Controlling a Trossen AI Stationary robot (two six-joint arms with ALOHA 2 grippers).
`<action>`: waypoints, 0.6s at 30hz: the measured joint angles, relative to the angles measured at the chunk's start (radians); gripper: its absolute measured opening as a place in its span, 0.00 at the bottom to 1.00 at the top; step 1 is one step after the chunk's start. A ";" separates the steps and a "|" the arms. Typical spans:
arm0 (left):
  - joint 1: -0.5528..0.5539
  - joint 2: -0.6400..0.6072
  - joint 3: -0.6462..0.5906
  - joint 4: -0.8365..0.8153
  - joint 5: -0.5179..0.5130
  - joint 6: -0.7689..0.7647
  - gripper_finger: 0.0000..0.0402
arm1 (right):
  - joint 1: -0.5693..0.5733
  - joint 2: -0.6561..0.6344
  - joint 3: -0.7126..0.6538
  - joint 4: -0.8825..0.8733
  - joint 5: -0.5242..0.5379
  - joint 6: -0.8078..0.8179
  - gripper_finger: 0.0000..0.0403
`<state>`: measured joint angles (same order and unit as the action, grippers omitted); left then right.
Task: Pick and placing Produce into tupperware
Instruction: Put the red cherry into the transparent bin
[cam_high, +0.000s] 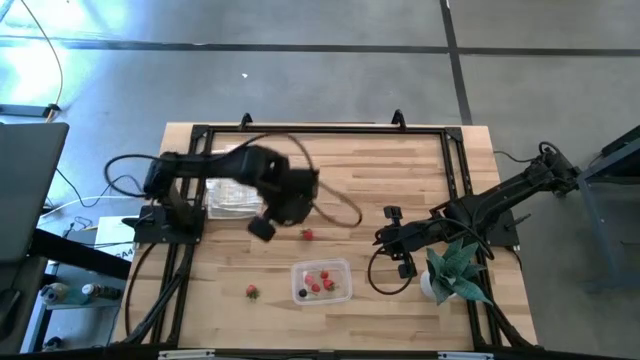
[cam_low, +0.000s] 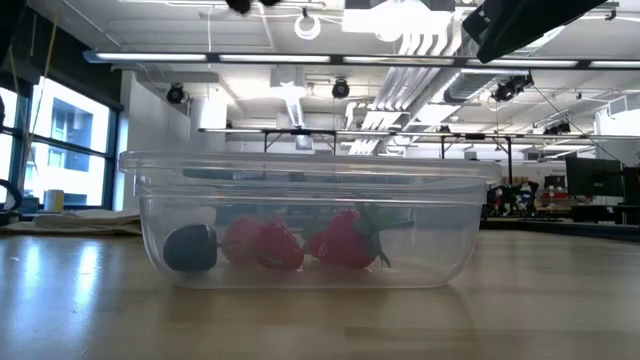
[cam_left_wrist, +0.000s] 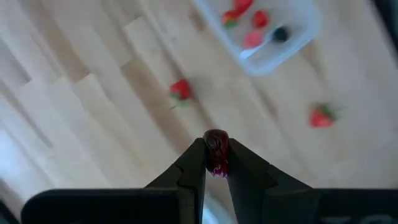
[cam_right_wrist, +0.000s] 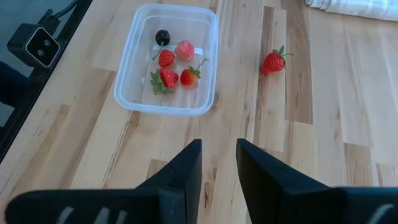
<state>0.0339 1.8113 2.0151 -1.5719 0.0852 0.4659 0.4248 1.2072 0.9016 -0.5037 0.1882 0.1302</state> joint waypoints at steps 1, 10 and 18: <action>-0.028 -0.008 0.000 0.000 0.000 -0.041 0.12 | 0.000 0.000 0.000 0.000 0.000 0.000 0.22; -0.267 0.000 -0.043 0.125 -0.098 -0.247 0.12 | 0.000 0.000 0.000 0.000 0.000 0.000 0.22; -0.344 0.000 -0.273 0.367 -0.141 -0.208 0.12 | 0.000 0.000 0.000 0.000 0.000 0.000 0.22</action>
<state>-0.3097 1.8114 1.7419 -1.2046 -0.0561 0.2583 0.4252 1.2072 0.9012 -0.5037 0.1880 0.1300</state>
